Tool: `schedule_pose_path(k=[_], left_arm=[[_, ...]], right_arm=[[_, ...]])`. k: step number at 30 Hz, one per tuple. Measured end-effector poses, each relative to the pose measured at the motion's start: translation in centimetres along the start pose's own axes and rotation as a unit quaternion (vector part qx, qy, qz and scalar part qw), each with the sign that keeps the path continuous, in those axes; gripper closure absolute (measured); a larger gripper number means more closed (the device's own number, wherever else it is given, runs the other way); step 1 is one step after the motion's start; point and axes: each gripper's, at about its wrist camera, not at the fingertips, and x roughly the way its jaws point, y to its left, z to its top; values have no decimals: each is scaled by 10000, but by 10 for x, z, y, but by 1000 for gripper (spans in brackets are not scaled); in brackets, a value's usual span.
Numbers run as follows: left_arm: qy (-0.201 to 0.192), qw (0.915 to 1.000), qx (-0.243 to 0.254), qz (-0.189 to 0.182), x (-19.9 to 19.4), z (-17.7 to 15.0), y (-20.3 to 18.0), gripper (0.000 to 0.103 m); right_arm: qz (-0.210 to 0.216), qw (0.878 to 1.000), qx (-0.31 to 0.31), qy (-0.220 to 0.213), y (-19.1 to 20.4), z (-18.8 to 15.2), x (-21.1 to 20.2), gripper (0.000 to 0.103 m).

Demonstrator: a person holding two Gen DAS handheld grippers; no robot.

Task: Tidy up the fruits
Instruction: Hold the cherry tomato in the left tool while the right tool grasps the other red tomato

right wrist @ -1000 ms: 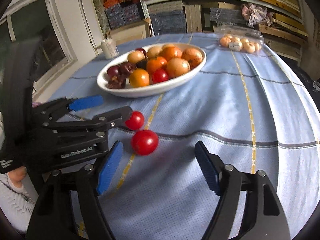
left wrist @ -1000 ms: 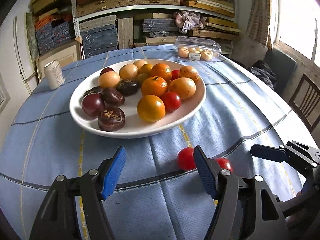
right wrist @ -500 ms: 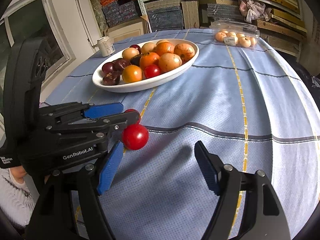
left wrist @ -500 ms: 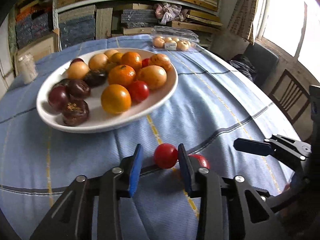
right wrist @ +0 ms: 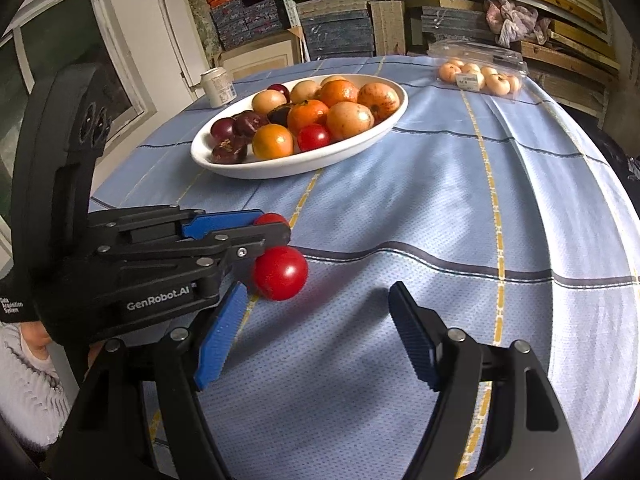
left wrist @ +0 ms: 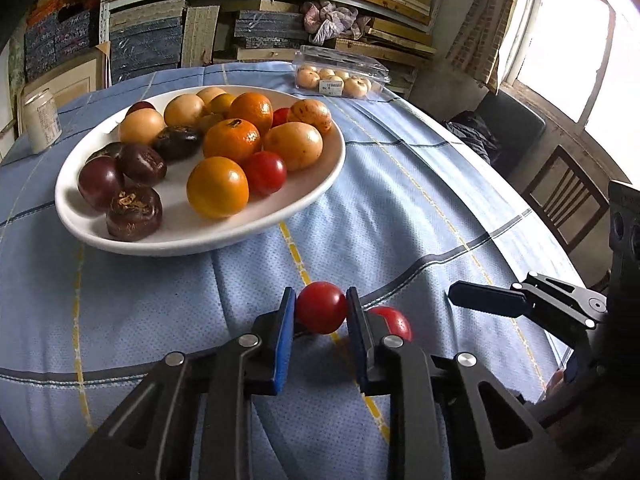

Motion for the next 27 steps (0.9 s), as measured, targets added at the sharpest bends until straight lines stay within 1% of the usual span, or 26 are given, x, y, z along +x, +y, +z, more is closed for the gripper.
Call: schedule_pose_path(k=[1,3,6,7,9,10,14,17,25,27], left_arm=[[-8,10000,-47,-15,-1,0,2,78],[-111,9998,-70,151,-9,0,3,78],[-369,9972,-167,621,-30,-4,12,78],[-466,9949,-215,866,-37,-7,17,78],[-537,9922,-353,1068,-46,-9,26,78],[-550,9909,-475,1137,-49,-11,33,78],[-528,9896,-729,1123,-52,-10,46,78],[-541,9898,-700,1114,-53,-11,44,78],[-527,9900,-667,1126,-51,-13,42,78],[-527,9898,-642,1157,-51,-14,41,78]], right_arm=[[18,10000,-31,-5,2,0,0,31],[61,9999,-88,-16,6,-1,1,32],[168,9996,-207,-28,14,-1,2,36],[202,9995,-255,-13,17,0,3,37],[248,9992,-298,22,22,1,7,43],[257,9992,-308,44,23,2,8,44],[158,9996,-218,39,24,8,15,51],[48,9999,-123,-37,21,14,18,61],[-2,9998,-180,46,22,13,24,64],[11,9998,-165,111,21,13,26,70]])
